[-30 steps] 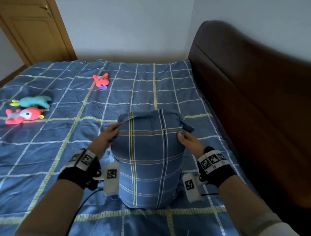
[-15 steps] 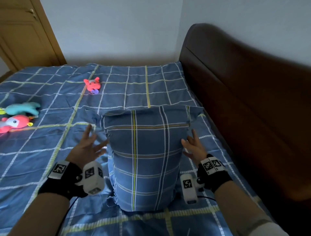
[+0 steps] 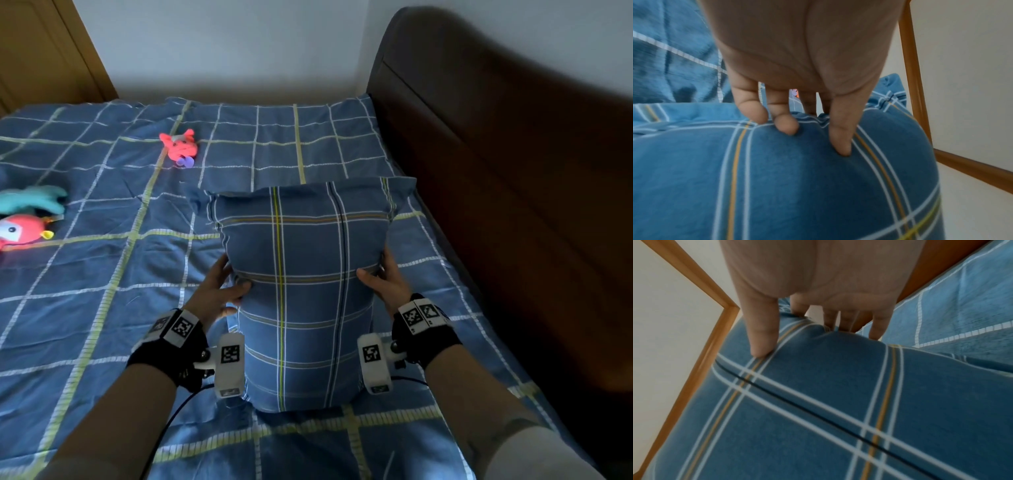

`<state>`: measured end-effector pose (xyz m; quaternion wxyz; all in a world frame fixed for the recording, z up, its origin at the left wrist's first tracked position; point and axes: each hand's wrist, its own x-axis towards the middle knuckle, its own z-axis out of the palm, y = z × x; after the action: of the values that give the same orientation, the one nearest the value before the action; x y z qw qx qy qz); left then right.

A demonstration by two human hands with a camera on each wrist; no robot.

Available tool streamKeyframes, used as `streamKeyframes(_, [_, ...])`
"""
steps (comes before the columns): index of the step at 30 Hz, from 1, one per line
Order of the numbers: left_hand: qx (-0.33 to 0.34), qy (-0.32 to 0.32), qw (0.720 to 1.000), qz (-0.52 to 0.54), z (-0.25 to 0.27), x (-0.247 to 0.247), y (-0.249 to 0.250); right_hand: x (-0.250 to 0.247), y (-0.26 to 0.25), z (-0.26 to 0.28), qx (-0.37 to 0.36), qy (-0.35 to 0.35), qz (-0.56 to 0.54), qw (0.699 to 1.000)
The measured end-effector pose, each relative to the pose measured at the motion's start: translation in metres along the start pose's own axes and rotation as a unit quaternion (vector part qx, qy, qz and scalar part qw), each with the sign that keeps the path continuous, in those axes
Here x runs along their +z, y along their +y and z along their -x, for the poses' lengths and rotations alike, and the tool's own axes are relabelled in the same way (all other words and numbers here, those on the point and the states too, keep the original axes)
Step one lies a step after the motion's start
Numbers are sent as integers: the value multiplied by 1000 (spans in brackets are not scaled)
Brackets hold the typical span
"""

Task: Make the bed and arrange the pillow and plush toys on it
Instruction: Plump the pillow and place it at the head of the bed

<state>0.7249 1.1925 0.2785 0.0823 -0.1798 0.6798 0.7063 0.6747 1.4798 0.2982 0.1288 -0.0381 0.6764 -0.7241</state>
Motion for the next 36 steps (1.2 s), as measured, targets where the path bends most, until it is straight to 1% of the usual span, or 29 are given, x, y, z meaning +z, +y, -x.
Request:
streamKeyframes(2, [6,-1,999,-38,-11,-2,-1,1,13,-8,-2,5,25,1000])
streamKeyframes(3, [11,1,998,-54,-19,-4,-2,1,21,-13,4,20,29,999])
streamKeyframes(7, [22,-10,999,-43,-52,-13,-18,2,43,-44,29,102,-30,994])
streamKeyframes(9, [36,-8,998,-57,-72,-16,-41,-1,70,-61,80,137,-84,984])
streamKeyframes(10, [40,-23,997,-59,-80,-16,-55,-3,89,-67,115,163,-97,975])
streamKeyframes(11, [33,-38,997,-57,-86,-14,-72,-5,109,-70,137,174,-86,971])
streamKeyframes(13, [21,-67,997,-41,-99,-8,-103,-4,138,-69,155,169,-44,972])
streamKeyframes(15, [9,-66,998,-16,-108,1,-123,-8,166,-67,193,153,-36,969])
streamKeyframes(17, [-9,-53,999,0,-115,8,-139,-12,185,-66,221,134,-45,965])
streamKeyframes(20, [-40,-21,998,-37,-122,12,-167,-19,205,-67,239,83,-6,967])
streamKeyframes(22, [-90,6,995,-46,-125,13,-188,-25,219,-73,254,66,26,965])
streamKeyframes(23, [-118,19,992,-37,-125,13,-197,-29,225,-76,256,62,42,964])
streamKeyframes(25, [-147,42,988,-3,-125,13,-209,-36,238,-80,263,65,71,960])
streamKeyframes(27, [-152,46,987,16,-126,12,-215,-49,258,-79,281,47,90,954])
streamKeyframes(28, [-149,45,988,20,-126,12,-217,-52,263,-79,292,38,80,952])
streamKeyframes(30, [-144,49,988,37,-127,15,-213,-46,243,-77,310,30,47,949])
streamKeyframes(32, [-130,38,989,56,-128,22,-203,-46,230,-80,322,30,19,946])
streamKeyframes(34, [-111,34,991,65,-129,34,-188,-46,216,-83,305,37,-12,952])
streamKeyframes(36, [-85,35,993,72,-129,49,-167,-50,204,-88,277,42,-19,960])
